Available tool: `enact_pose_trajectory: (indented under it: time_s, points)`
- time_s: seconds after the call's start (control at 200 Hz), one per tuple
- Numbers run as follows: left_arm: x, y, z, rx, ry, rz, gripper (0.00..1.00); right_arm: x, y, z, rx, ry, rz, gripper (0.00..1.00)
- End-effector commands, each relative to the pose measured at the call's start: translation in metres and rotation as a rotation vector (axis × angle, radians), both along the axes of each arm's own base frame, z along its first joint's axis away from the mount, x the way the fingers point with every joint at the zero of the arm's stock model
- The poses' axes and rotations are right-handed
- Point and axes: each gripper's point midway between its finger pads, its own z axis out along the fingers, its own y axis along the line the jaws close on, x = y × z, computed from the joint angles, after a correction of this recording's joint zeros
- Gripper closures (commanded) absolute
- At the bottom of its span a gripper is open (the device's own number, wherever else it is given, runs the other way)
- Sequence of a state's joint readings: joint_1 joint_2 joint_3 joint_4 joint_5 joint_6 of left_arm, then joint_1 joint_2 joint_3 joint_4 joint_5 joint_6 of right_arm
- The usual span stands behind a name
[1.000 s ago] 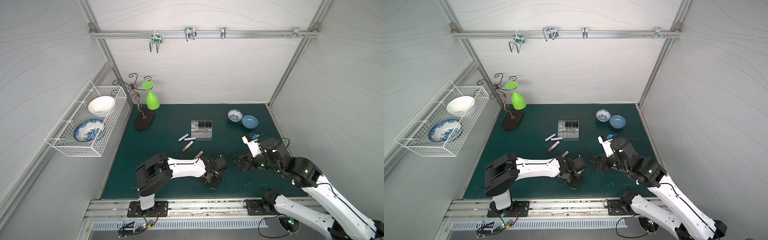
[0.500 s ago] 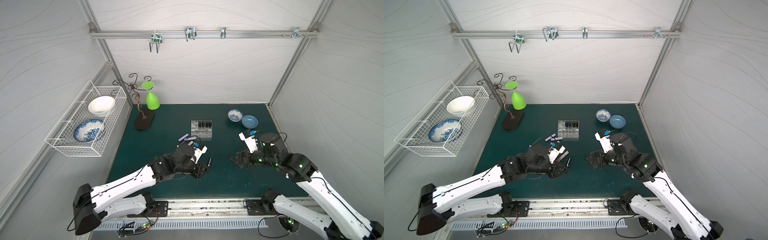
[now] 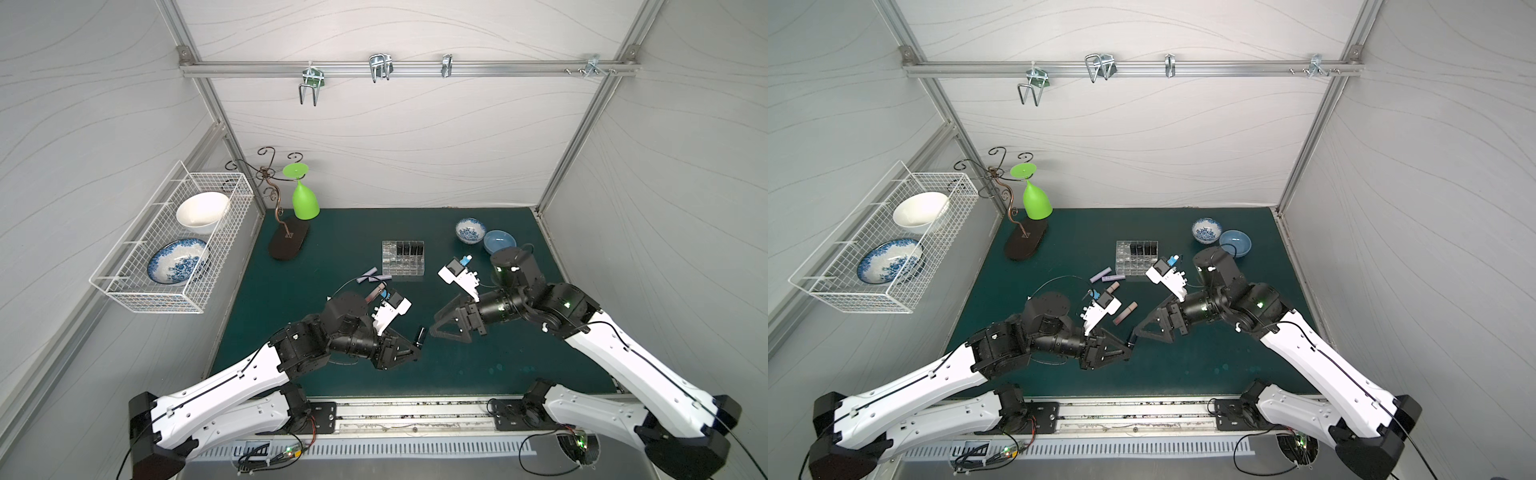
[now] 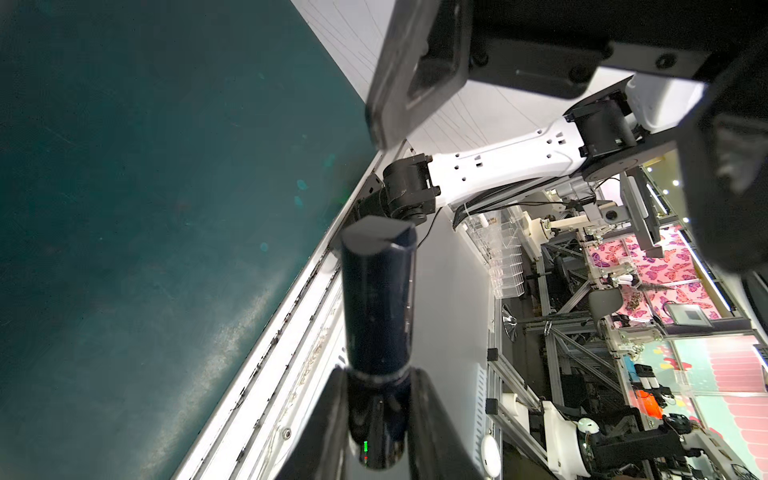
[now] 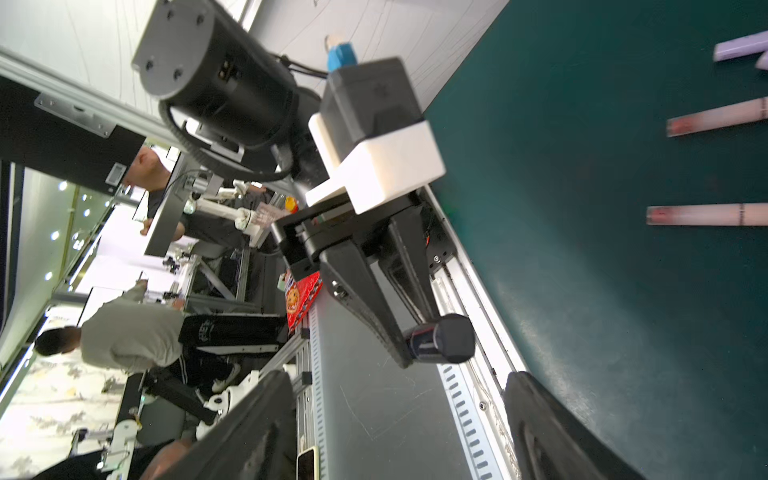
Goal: Arrange the lipsticks in the organizer
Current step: Pick up the lipstick at the center of the board.
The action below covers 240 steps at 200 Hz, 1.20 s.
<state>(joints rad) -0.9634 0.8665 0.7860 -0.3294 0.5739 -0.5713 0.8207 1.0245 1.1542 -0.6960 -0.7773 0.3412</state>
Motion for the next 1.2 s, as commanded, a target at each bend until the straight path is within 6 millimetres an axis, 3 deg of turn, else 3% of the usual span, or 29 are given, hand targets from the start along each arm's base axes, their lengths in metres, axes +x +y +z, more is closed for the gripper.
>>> enact_pose_trajectory:
  time_s: [0.0,0.125,0.535,0.725,0.88,1.031,1.196]
  points:
    - [-0.002,-0.004,0.021,-0.075,-0.032,-0.031,0.80,-0.014,0.009,-0.003,0.008,-0.008,0.073,0.19]
    - [-0.003,-0.004,0.020,-0.071,-0.028,-0.036,0.80,-0.018,0.016,-0.014,-0.021,-0.008,0.089,0.21]
    - [-0.007,0.000,0.028,-0.091,-0.038,-0.042,0.80,0.001,0.031,-0.029,-0.065,-0.014,0.057,0.24]
    - [-0.008,0.001,0.025,-0.081,-0.037,-0.046,0.80,0.002,0.032,-0.028,-0.053,-0.014,0.050,0.38]
    - [-0.007,0.002,0.021,-0.074,-0.039,-0.036,0.79,0.005,0.029,-0.024,-0.036,-0.002,0.041,0.58]
    - [-0.003,0.008,0.021,-0.047,-0.065,-0.003,0.64,0.006,0.027,-0.023,-0.031,-0.004,0.032,0.71]
    - [0.018,0.029,0.041,-0.039,-0.165,0.162,0.25,0.020,0.025,-0.029,-0.072,-0.057,-0.030,0.75]
